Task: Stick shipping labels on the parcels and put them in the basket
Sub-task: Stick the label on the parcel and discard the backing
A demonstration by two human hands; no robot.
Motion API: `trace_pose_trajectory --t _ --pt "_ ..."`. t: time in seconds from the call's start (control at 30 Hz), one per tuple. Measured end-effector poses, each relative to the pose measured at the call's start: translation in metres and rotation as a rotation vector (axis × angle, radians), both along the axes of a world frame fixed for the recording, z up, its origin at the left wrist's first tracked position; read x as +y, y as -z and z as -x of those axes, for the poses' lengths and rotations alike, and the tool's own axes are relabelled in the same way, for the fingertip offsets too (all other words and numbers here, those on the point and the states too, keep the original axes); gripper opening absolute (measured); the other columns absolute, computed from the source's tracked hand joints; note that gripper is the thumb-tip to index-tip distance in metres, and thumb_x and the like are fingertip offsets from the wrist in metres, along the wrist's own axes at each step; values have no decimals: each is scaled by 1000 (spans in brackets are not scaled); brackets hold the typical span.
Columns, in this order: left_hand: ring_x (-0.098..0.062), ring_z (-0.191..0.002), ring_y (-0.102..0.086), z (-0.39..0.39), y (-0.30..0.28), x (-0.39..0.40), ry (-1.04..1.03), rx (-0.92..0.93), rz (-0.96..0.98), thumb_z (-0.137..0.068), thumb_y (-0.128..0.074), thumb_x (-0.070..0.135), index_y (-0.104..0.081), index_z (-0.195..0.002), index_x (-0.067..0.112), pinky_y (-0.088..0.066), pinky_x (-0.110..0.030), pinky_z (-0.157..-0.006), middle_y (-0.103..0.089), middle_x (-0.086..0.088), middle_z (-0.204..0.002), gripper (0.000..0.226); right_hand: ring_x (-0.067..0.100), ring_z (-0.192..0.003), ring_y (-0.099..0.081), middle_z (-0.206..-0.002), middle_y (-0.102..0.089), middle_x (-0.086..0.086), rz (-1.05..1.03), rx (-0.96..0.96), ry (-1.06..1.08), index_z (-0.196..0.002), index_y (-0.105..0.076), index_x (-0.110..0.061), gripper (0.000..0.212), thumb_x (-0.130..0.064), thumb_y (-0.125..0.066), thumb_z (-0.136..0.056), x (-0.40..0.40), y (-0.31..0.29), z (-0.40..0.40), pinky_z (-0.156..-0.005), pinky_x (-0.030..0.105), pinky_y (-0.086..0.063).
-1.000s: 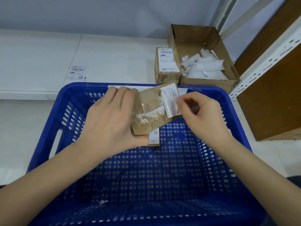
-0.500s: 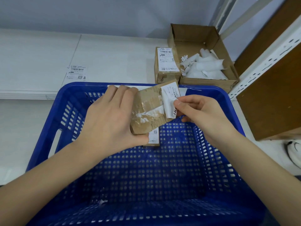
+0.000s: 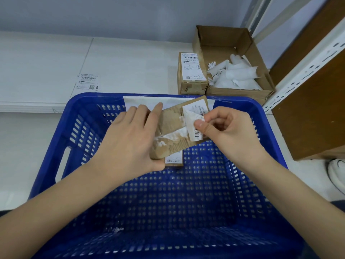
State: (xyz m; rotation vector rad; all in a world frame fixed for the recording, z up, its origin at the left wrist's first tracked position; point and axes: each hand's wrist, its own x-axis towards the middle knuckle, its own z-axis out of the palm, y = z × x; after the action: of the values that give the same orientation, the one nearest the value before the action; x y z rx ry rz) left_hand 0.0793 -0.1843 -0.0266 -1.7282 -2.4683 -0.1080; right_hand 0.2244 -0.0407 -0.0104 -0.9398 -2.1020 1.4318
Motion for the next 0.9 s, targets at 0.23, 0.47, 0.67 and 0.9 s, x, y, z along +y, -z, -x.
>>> trace_pose_trajectory --t 0.23,0.47,0.67,0.9 --pt "-37 -92 -56 -7 5 2 -42 118 32 -58 -59 60 -48 -130 -9 -40 -49 -94 -59 -19 -102 100 35 -66 -63 -73 -65 24 71 67 -34 -74 -65 -3 11 -9 -72 -81 -15 3 0 -67 45 -55" --pt "-31 -87 -60 -14 9 5 0 -1 32 -64 -43 60 -50 -131 -7 -48 -40 -74 -61 -15 -101 94 38 -74 -65 -76 -68 22 179 20 -83 -77 -70 -5 9 -12 -73 -81 -19 6 3 -72 39 -56" --pt "-30 -89 -61 -8 4 6 64 1 -25 -64 -41 63 -51 -132 -4 -46 -37 -75 -62 -13 -106 96 17 -64 -64 -70 -69 12 304 20 -72 -72 -68 -10 9 -8 -71 -81 -6 -5 2 -63 20 -55" --pt "-28 -92 -59 5 -5 1 179 37 -52 -59 -51 62 -47 -135 1 -32 -32 -80 -62 -11 -110 98 12 -56 -55 -57 -63 3 497 82 -148 -69 -64 -4 13 -16 -68 -67 -5 -8 -3 -61 19 -50"
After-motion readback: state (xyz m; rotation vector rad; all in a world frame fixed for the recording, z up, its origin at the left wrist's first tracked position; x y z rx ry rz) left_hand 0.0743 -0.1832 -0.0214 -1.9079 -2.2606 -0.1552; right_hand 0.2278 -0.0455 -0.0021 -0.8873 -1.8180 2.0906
